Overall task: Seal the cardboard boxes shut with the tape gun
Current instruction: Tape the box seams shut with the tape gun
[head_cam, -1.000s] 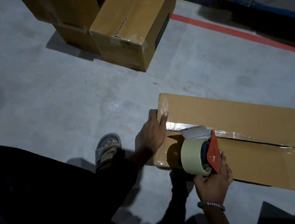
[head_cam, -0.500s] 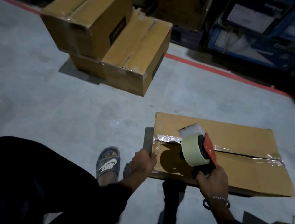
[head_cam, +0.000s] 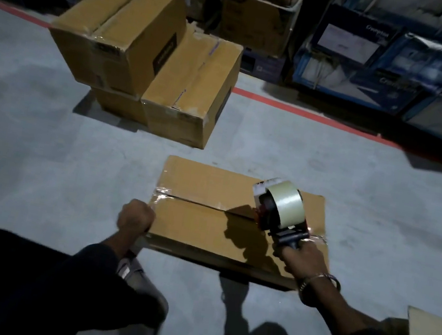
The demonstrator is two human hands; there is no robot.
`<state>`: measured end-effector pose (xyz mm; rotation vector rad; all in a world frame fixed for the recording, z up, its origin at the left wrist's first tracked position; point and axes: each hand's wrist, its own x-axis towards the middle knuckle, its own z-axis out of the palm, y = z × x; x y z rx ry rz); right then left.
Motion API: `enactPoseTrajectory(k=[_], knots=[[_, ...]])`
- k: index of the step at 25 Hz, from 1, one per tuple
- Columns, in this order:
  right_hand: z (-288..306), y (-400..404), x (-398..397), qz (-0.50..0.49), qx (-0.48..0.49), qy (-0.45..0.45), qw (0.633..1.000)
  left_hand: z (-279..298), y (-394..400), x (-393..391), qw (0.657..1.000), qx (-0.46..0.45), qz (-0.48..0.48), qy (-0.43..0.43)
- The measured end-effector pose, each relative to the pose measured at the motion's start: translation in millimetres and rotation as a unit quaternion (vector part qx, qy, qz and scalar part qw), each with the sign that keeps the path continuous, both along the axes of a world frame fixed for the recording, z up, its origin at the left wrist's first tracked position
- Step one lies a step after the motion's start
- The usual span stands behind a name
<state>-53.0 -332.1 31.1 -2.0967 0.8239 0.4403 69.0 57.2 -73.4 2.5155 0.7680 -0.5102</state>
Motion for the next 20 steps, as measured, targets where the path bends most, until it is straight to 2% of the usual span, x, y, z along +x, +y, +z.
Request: enactPoseTrajectory(k=[4,10,15,18,20], knots=[[-16,37,25,-0.092,0.135,0.000,0.987,-4,73,-7,1.000,-0.003,0.004,-0.027],[-6,67,59,-0.168,0.192,0.004,0.967,3,77,-7,0.997,0.010,0.066,-0.048],[5,56,61,-0.198,0.237,0.023,0.951,3,101,-7,0.994,0.026,0.105,-0.018],[27,51,65,-0.174,0.364,0.101,0.909,15,77,-6,0.991,0.075,0.090,-0.060],[45,49,68,-0.179,0.461,0.122,0.861,22,41,-9,0.991,0.047,0.004,-0.122]])
